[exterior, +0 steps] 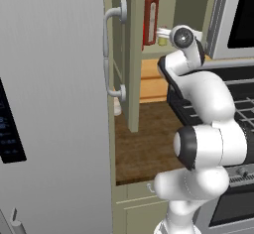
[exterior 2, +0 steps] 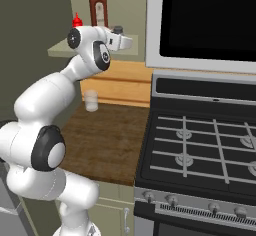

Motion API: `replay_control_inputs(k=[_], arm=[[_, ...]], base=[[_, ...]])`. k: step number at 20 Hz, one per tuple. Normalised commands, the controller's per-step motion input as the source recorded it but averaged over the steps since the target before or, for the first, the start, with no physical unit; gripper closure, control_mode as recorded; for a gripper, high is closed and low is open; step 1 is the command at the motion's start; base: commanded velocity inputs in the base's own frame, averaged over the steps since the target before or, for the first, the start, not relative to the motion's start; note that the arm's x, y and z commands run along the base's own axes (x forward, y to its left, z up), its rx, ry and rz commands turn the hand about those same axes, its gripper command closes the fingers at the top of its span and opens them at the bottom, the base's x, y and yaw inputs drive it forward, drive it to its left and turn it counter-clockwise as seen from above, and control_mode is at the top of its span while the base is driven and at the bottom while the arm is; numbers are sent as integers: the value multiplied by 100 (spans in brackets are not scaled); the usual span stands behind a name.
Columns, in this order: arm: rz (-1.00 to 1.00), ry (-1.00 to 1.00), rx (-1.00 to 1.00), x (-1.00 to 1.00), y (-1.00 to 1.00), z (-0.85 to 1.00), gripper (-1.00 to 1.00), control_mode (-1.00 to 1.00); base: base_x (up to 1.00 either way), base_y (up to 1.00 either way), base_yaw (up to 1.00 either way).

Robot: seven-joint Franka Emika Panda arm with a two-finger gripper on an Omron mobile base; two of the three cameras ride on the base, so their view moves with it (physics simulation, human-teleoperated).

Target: Put the shaker and condiment bottle from the counter next to their counterparts in the cabinet.

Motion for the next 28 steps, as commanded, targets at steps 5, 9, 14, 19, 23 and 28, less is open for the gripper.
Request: replay_control_inputs(k=[5, 9, 14, 19, 23, 28], arm=[[0, 0, 0, 0, -18, -6, 100, -100], [0, 0, 0, 8, -10, -9, 100, -100], [0, 0, 0, 29, 0, -14, 100, -100], [0, 0, 0, 46, 0, -3, 100, -100], [0, 0, 0, 38, 0, -4, 100, -100], [0, 0, 0, 20, 0, -13, -100, -100]], base=[[0, 0, 0], [0, 0, 0], [0, 0, 0], [0, 0, 0], [0, 0, 0], [0, 0, 0]])
